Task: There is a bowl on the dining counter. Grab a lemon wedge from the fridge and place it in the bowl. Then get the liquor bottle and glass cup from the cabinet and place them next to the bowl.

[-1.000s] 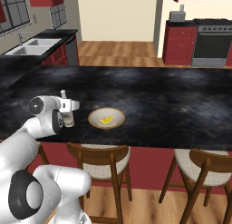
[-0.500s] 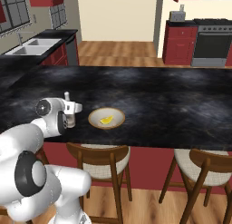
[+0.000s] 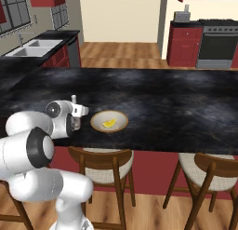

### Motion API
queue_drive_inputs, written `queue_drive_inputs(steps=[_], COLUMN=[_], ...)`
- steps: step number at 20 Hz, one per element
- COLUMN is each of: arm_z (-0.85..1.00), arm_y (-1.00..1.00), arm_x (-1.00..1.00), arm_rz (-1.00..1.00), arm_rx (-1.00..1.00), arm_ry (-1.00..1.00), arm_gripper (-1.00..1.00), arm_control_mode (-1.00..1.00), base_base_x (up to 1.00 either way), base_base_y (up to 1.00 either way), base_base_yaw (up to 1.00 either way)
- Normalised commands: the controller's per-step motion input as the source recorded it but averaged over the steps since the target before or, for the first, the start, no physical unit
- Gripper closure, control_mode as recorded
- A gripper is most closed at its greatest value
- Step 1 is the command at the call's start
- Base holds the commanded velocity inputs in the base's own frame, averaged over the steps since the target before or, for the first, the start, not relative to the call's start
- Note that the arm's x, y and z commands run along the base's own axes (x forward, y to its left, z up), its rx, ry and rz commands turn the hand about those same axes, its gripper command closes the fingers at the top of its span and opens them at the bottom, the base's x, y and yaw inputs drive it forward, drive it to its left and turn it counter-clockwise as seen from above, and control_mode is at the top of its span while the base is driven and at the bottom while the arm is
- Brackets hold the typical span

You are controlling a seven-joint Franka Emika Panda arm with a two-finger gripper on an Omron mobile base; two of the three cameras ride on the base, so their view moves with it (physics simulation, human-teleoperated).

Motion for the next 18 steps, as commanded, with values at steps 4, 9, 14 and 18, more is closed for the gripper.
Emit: queue_drive_inputs(steps=[4,9,14,18], arm_z=[-0.12,-0.07,-0.16,-0.28], arm_y=[0.00,0.00,0.00,0.00], arm_x=[0.41,0.38,0.32,0.23], arm_rz=[0.00,0.00,0.00,0.00], arm_rx=[0.00,0.00,0.00,0.00], arm_ry=[-0.01,-0.04,-0.01,0.00], arm_gripper=[1.00,1.00,1.00,1.00], arm_control_mode=[-1.00,-1.00,-1.00,-1.00], base_base_x=[0.00,0.00,0.00,0.00], base_base_y=[0.00,0.00,0.00,0.00], base_base_yaw=[0.00,0.00,0.00,0.00])
